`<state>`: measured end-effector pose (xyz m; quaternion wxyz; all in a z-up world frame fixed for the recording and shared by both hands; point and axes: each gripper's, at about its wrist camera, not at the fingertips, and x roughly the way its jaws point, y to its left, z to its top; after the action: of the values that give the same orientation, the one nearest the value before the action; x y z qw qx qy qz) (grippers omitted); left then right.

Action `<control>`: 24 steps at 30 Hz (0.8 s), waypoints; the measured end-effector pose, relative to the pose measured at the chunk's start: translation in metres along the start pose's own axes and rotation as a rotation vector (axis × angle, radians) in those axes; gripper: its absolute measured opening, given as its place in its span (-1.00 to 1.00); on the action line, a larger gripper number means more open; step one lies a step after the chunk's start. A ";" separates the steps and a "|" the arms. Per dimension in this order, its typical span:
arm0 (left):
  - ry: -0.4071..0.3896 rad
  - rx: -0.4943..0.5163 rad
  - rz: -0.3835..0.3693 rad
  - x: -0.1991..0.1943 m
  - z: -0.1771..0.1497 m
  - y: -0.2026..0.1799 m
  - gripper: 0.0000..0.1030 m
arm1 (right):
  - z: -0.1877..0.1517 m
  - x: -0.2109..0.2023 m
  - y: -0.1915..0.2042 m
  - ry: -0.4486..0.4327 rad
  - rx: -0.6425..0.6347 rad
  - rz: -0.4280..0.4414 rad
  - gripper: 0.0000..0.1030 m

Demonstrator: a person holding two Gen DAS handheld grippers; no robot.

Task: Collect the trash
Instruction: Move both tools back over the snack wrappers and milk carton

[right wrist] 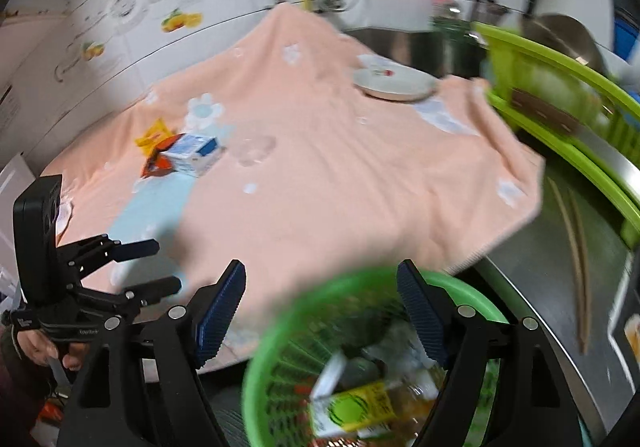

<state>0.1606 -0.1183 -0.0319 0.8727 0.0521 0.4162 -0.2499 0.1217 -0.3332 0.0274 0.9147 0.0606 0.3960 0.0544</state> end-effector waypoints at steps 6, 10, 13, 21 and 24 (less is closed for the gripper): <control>-0.021 -0.125 0.098 -0.012 0.004 0.073 0.34 | 0.032 0.035 0.042 0.023 -0.079 0.075 0.50; -0.035 -0.157 0.209 -0.017 0.009 0.121 0.34 | 0.049 0.059 0.068 0.044 -0.112 0.115 0.51; -0.028 -0.176 0.277 -0.012 0.015 0.153 0.34 | 0.057 0.072 0.084 0.052 -0.137 0.131 0.51; -0.002 -0.133 0.380 0.019 0.038 0.204 0.41 | 0.074 0.102 0.117 0.083 -0.213 0.142 0.51; 0.010 -0.097 0.389 0.032 0.047 0.212 0.51 | 0.079 0.111 0.122 0.091 -0.232 0.141 0.55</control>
<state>0.3115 0.0396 -0.0502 0.9039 0.0905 0.4144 -0.0561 0.2487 -0.2020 0.0205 0.8905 -0.0201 0.4229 0.1666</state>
